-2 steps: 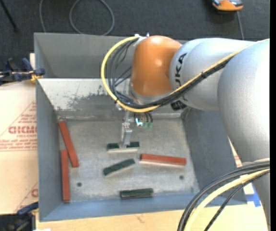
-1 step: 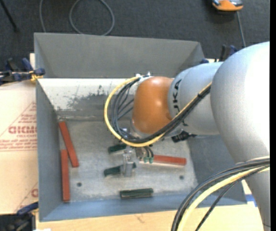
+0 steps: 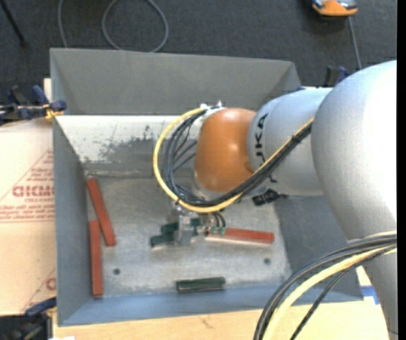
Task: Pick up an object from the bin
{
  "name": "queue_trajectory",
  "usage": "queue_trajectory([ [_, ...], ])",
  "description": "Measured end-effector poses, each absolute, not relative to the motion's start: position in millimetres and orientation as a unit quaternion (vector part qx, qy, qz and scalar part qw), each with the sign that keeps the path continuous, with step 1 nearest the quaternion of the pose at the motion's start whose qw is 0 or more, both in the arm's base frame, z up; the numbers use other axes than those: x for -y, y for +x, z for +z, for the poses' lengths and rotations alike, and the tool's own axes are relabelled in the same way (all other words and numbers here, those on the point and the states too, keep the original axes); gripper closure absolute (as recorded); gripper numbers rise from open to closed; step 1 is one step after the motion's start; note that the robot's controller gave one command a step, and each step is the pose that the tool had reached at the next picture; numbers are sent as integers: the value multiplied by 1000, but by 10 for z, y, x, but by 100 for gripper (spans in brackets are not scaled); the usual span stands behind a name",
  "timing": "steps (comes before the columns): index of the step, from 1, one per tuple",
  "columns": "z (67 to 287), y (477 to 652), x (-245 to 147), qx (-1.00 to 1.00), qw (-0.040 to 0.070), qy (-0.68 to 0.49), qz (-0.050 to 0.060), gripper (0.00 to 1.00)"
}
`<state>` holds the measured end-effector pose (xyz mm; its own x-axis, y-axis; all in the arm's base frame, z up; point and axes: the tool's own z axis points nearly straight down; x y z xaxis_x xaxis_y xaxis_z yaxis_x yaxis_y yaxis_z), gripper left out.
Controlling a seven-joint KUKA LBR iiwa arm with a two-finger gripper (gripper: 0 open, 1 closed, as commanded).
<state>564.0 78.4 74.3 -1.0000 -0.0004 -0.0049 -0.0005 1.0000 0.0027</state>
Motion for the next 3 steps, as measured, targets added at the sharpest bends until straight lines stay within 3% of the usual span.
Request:
queue_trajectory([
  [1, 789, 4779, -509, -1000, 6, -14, 1, 100],
  [2, 1426, 4966, -734, -1000, 5, -13, 1, 100],
  [3, 2579, 5143, -662, -1000, 6, -7, 1, 100],
])
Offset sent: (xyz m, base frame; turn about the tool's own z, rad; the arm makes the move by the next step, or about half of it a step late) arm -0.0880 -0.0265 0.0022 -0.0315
